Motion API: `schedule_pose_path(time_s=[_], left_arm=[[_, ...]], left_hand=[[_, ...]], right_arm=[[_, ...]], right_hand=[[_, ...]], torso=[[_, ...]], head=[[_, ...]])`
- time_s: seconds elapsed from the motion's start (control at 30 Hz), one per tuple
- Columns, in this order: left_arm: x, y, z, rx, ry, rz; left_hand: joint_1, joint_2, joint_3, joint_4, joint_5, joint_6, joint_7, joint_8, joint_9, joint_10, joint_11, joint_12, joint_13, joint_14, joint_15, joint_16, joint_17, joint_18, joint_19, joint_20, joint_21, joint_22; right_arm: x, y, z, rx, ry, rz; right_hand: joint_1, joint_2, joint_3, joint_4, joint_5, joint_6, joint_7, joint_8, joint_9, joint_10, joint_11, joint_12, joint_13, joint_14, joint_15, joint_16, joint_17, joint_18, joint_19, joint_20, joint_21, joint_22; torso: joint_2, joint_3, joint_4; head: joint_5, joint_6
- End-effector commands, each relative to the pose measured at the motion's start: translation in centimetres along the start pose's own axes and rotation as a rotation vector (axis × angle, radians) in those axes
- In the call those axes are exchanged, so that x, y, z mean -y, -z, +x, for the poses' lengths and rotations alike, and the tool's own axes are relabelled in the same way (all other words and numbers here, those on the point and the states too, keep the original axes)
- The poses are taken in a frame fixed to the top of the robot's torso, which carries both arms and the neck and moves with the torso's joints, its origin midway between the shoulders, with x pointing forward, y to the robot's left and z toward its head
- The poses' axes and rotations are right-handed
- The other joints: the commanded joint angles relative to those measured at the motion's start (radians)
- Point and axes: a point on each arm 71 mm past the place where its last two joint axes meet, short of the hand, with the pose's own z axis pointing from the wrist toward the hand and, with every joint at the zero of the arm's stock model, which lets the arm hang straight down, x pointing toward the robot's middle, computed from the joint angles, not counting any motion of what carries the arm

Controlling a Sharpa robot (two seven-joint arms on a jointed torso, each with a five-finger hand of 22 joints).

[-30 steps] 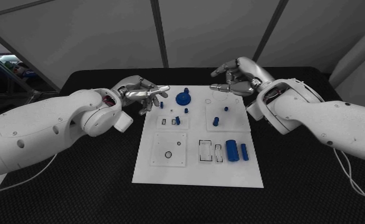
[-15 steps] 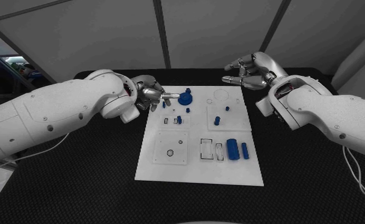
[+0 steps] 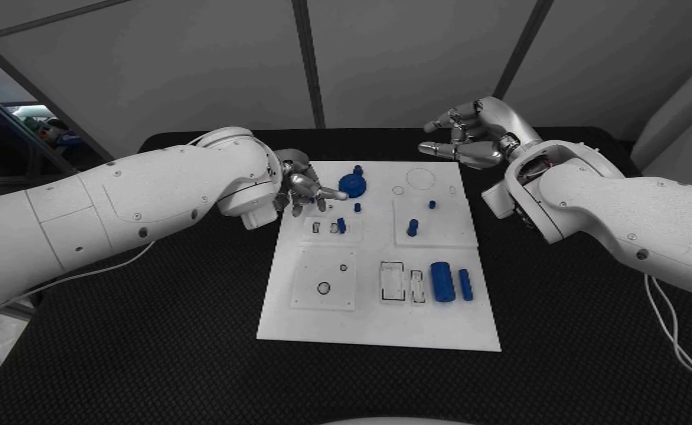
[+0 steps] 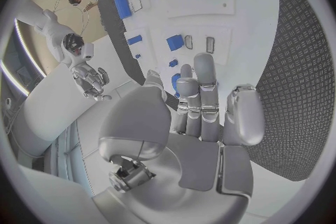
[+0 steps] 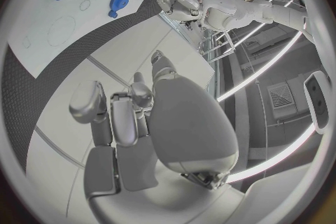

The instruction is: Assemble the parts on the task board

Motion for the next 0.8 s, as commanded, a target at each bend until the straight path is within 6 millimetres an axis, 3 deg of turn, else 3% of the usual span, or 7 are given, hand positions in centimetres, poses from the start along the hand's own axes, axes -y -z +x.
schedule_pose_path(time_s=[0.03, 0.8], left_arm=[[0.0, -0.2, 0.3, -0.029, -0.069, -0.033], [1.7, -0.8, 1.8, -0.079, -0.11, -0.002]], left_hand=[[0.001, 0.01, -0.009, 0.0, -0.001, -0.007, -0.001, 0.007, 0.003, -0.009, -0.001, -0.002, -0.004, -0.005, 0.002, -0.003, 0.002, 0.013, -0.006, 0.002, 0.006, 0.003], [0.036, 0.024, -0.005, -0.008, 0.001, -0.022, -0.004, 0.035, 0.035, -0.017, -0.003, -0.012, -0.023, -0.004, 0.002, -0.007, 0.007, 0.014, -0.01, 0.002, 0.007, 0.006]], right_arm=[[-0.1, -0.1, 0.1, -0.004, 0.006, 0.001], [-0.1, -0.5, 0.6, -0.019, 0.006, 0.01]], right_hand=[[-0.012, 0.0, 0.001, -0.004, 0.008, 0.0, -0.002, 0.005, -0.001, -0.005, -0.004, -0.005, -0.001, 0.031, -0.008, -0.004, -0.002, 0.017, -0.007, 0.0, -0.005, -0.002], [-0.016, 0.001, 0.0, -0.003, 0.015, -0.003, -0.002, 0.005, -0.002, -0.006, -0.003, -0.007, -0.004, 0.031, -0.008, -0.006, -0.003, 0.018, -0.009, 0.0, -0.01, -0.008]], torso=[[0.001, -0.0001, -0.0015], [0.002, -0.0014, -0.0006]], head=[[0.0, -0.002], [-0.003, -0.01]])
